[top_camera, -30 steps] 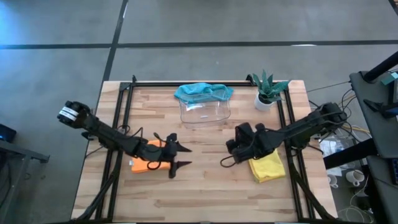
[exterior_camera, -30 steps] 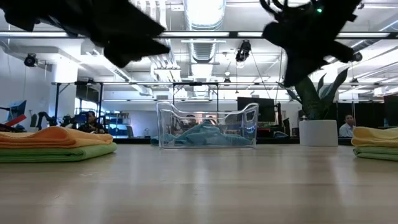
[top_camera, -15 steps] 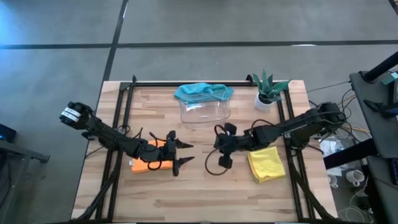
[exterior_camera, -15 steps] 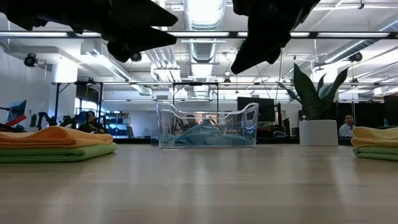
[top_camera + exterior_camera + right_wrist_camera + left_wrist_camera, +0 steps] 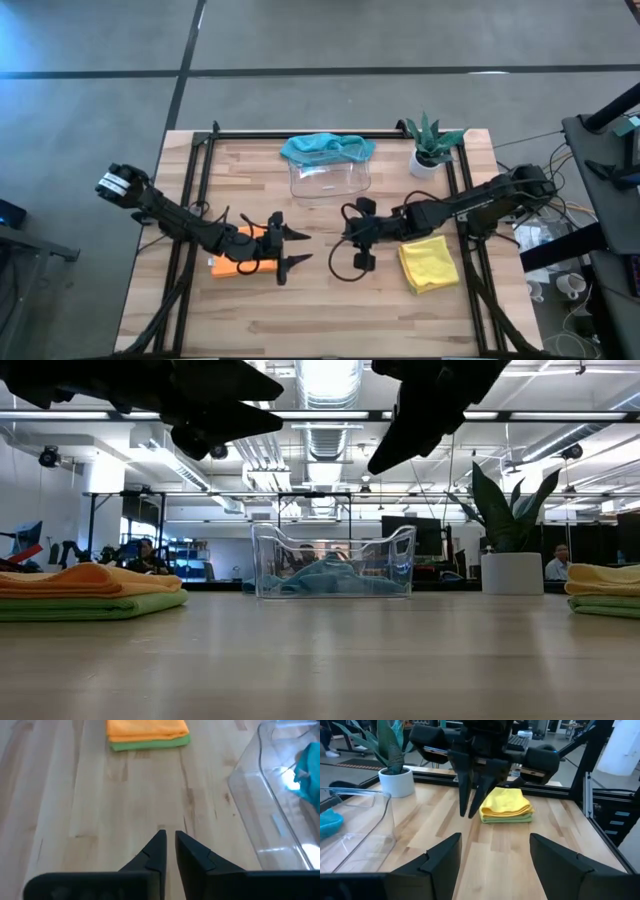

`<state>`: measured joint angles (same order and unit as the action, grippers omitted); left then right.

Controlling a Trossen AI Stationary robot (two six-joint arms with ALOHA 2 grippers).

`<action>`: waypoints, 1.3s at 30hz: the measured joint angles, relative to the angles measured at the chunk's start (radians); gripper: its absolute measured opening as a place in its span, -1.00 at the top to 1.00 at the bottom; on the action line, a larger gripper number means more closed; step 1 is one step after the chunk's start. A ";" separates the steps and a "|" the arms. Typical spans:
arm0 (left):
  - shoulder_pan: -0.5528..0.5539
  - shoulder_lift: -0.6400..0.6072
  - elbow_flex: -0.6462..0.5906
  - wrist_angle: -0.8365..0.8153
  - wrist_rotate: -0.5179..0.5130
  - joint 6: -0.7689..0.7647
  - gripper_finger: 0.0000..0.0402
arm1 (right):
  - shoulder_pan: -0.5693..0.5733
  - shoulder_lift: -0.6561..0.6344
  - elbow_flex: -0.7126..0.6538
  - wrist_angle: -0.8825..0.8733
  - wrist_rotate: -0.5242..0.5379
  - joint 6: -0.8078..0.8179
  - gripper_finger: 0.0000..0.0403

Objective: Fold microfiber towels
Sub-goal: Move the transparent bin to the top left of the table

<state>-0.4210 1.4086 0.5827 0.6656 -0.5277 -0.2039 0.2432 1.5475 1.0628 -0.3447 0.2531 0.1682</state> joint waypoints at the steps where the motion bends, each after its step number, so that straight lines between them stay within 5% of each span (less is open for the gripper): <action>1: 0.000 0.000 0.000 -0.002 0.002 0.000 -0.09 | -0.001 0.000 0.013 -0.022 -0.001 0.011 0.80; 6: 0.000 0.000 0.000 -0.002 0.002 0.001 -0.09 | -0.007 0.036 0.160 -0.187 0.008 0.009 0.49; 13: -0.002 0.000 -0.003 -0.029 0.003 0.000 -0.09 | -0.010 0.259 0.515 -0.453 0.052 -0.141 0.00; 22: -0.026 -0.003 -0.006 -0.083 0.007 0.001 -0.09 | -0.033 0.475 0.872 -0.634 0.055 -0.274 -0.32; 39: -0.095 -0.222 -0.152 -0.005 0.009 0.108 -0.09 | -0.049 0.531 0.945 -0.520 0.053 -0.247 -0.36</action>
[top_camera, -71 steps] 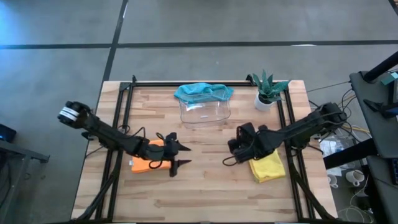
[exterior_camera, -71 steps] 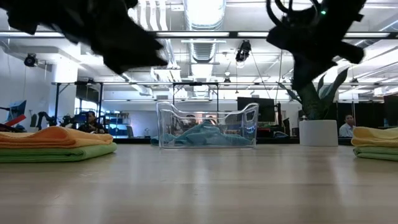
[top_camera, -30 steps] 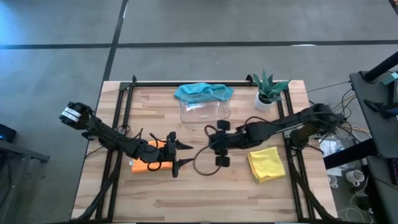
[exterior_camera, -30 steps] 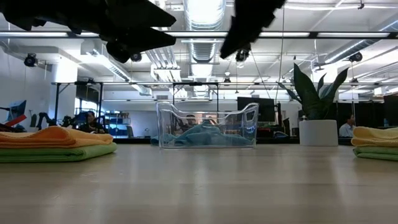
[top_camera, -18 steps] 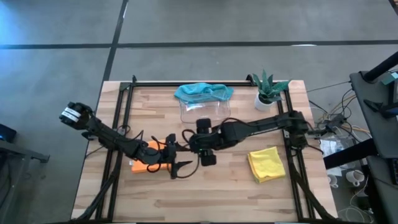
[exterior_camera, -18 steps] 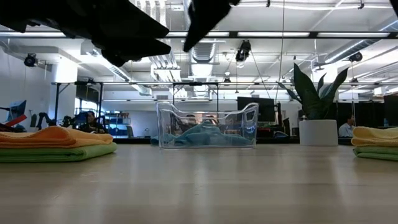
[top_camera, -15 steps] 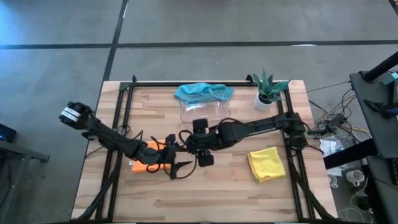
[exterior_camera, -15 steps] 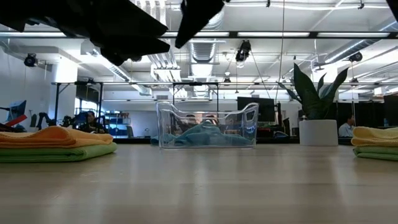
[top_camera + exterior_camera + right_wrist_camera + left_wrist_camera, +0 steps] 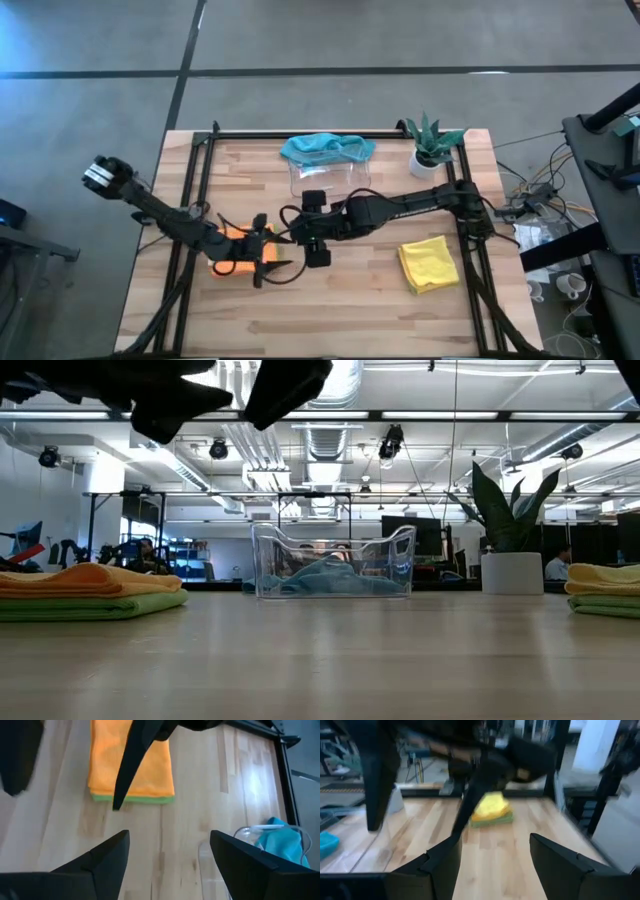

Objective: Fold microfiber towels
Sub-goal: Move the transparent bin to the top left of the table

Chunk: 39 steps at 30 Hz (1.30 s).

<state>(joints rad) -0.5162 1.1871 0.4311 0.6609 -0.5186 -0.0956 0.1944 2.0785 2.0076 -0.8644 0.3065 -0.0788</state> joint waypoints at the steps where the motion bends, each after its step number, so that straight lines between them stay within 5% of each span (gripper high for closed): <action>1: 0.000 -0.016 -0.016 0.029 0.000 0.000 -0.09 | 0.000 0.000 -0.001 0.011 0.000 0.000 -0.36; 39: -0.001 -0.070 -0.065 0.094 -0.010 -0.002 -0.09 | -0.013 0.011 -0.008 0.042 -0.001 0.019 -0.28</action>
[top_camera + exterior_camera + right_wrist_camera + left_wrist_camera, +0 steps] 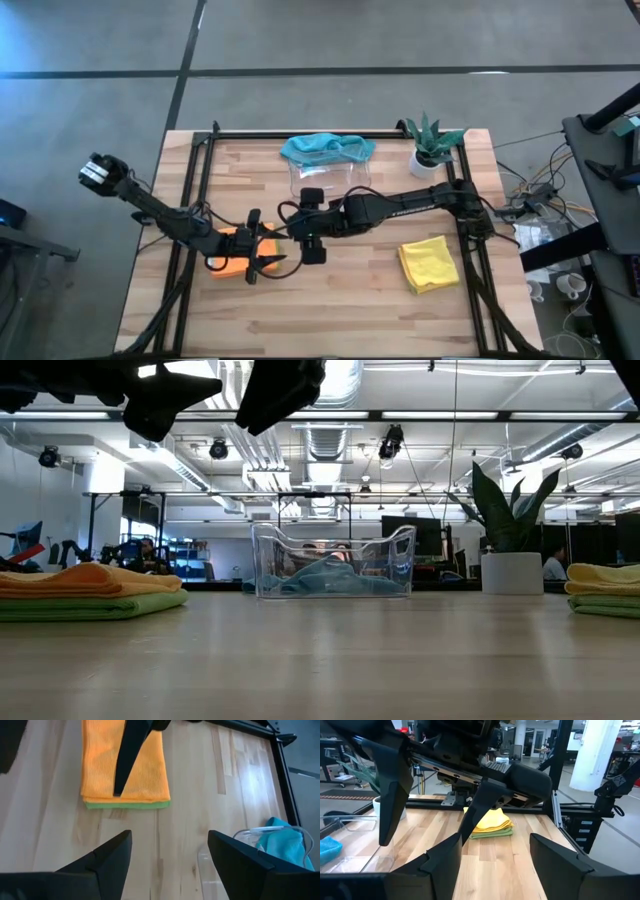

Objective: Fold microfiber towels
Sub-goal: Move the transparent bin to the top left of the table

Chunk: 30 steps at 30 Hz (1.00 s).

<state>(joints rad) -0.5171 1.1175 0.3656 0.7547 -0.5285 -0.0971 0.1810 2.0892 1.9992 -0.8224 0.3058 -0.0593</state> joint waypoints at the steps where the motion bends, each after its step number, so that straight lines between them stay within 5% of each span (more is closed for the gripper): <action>1: 0.000 0.000 0.000 -0.001 0.000 0.000 -0.09 | 0.000 0.000 -0.001 -0.004 0.000 0.000 -0.29; 30: -0.001 -0.007 -0.061 0.050 0.000 0.000 -0.09 | 0.028 -0.039 -0.123 0.054 -0.070 0.063 -0.27</action>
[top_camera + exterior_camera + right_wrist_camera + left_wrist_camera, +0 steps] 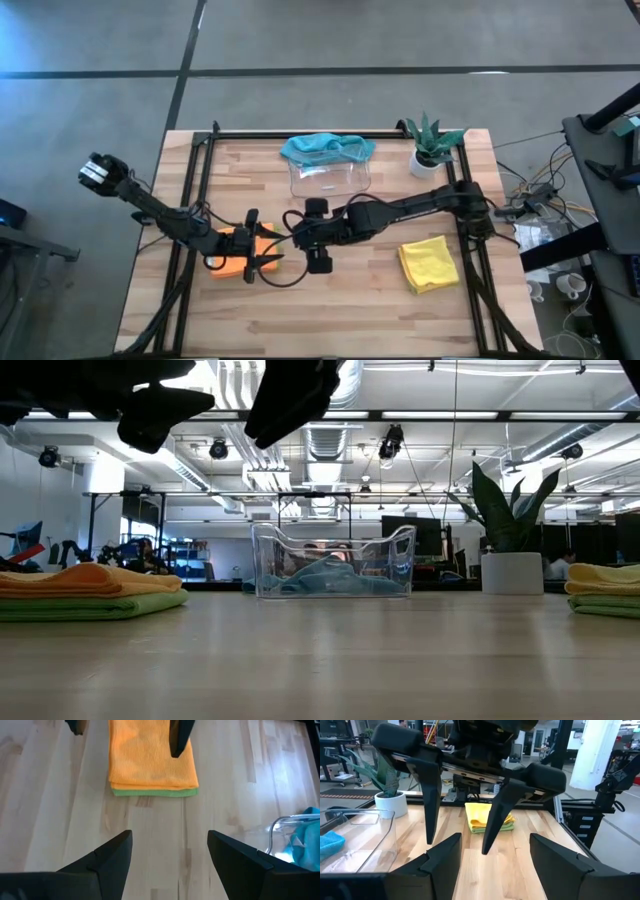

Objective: Fold microfiber towels
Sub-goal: Move the transparent bin to the top left of the table

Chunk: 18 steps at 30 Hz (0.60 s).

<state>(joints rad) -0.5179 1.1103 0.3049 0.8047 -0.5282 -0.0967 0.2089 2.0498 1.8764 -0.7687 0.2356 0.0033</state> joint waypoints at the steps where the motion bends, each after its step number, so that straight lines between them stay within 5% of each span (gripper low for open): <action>1: 0.000 0.000 0.000 0.000 0.000 0.000 -0.09 | 0.000 -0.006 -0.010 0.007 0.000 0.002 -0.27; 18: 0.001 -0.009 -0.020 0.032 0.000 0.008 -0.09 | 0.000 -0.013 -0.055 0.055 0.000 0.049 -0.27</action>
<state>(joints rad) -0.5171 1.1014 0.2848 0.8362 -0.5281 -0.0888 0.2092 2.0365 1.8213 -0.7142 0.2359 0.0525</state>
